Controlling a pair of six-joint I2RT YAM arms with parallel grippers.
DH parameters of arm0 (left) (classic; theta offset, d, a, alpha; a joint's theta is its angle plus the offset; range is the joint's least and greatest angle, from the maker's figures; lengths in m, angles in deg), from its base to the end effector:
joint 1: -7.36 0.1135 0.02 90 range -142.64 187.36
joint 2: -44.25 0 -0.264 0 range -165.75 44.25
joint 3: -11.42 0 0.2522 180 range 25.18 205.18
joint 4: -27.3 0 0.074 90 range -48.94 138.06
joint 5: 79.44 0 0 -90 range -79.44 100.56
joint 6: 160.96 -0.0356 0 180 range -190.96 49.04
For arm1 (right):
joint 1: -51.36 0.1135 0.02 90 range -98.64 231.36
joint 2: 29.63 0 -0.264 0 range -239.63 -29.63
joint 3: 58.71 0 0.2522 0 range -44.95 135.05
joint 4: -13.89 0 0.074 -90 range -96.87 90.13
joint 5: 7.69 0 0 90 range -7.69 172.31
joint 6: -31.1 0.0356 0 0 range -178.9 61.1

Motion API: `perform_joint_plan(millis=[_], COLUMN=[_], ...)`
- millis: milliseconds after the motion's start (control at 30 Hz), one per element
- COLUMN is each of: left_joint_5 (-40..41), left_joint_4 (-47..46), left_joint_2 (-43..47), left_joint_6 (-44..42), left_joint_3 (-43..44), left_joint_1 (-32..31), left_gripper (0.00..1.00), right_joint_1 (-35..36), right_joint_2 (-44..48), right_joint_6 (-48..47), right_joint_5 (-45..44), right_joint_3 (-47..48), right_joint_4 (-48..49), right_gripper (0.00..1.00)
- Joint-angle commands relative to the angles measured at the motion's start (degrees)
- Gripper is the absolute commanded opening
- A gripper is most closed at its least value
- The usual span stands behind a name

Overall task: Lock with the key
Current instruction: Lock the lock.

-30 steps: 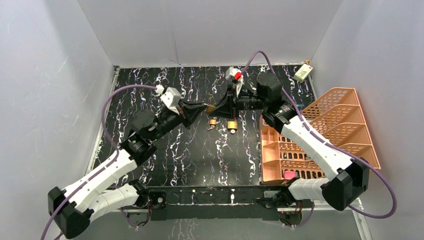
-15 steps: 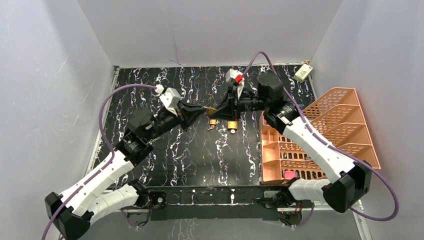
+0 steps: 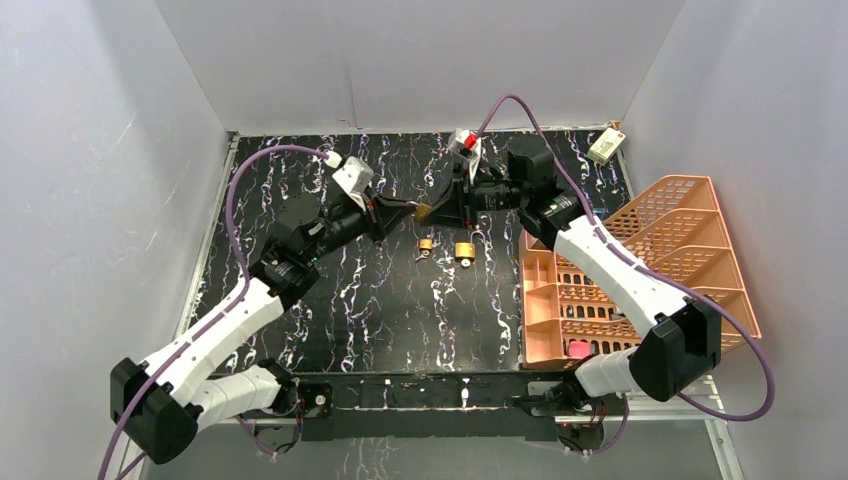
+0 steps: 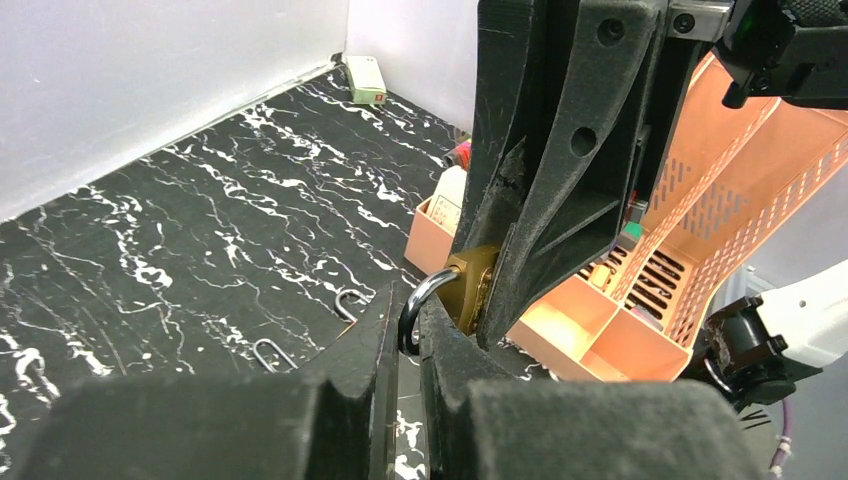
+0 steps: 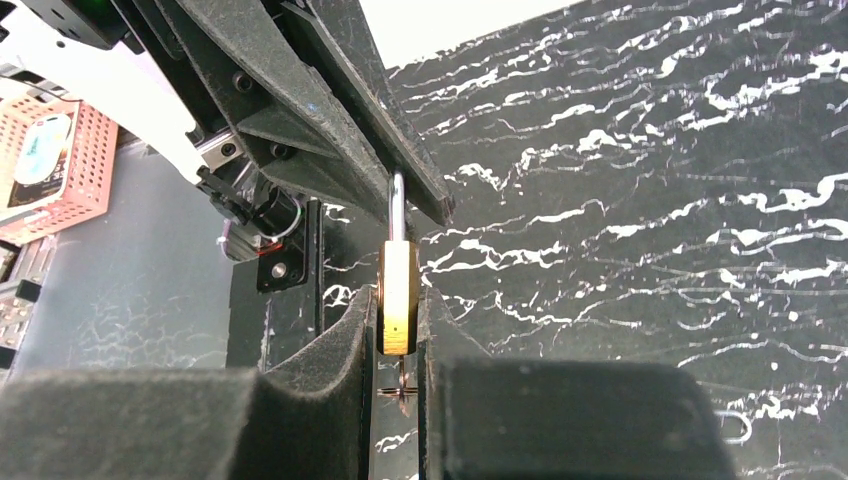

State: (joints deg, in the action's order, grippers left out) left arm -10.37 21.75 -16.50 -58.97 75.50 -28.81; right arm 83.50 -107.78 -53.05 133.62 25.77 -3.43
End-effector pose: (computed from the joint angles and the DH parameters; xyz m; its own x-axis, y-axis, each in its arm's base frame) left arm 0.1933 -0.1571 0.3750 -0.0518 -0.2025 -0.9779 0.8438 0.5149 -0.1513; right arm 0.2485 0.1889 0.3813 -0.2606 -0.0885 -0.9614 -0.9598 0.1314 0.2481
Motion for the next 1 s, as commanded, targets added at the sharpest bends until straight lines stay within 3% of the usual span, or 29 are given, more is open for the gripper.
perform_joint_plan(millis=[0,267,433,500,767,967], left_joint_5=[-3.39,-2.91,-3.27,-3.84,-6.84,-16.55], left_joint_4=[11.18,13.49,13.74,13.56,18.36,25.2], left_joint_2=[1.85,3.36,3.8,3.97,5.19,5.06], left_joint_6=[-5.5,-6.96,-7.15,-7.21,-9.82,-11.72], left_joint_3=[1.78,3.65,5.5,6.26,12.75,17.95], left_joint_1=[-2.02,1.35,2.14,2.24,2.5,2.5], left_gripper=[0.0,0.0,0.0,0.0,0.0,0.0], right_joint_1=[1.51,1.32,1.22,1.12,1.09,1.1], right_joint_2=[3.7,5.01,5.55,6.44,9.63,12.8], right_joint_6=[1.25,0.97,0.45,0.41,-7.43,-10.36], right_joint_5=[-1.81,-3.23,-2.81,-3.07,0.49,-1.09], right_joint_3=[4.02,2.7,3.62,2.85,-0.98,-5.32], right_joint_4=[13.38,12.79,11.09,10.66,2.27,3.91], right_gripper=[0.0,0.03,0.61,0.7,0.8,0.83])
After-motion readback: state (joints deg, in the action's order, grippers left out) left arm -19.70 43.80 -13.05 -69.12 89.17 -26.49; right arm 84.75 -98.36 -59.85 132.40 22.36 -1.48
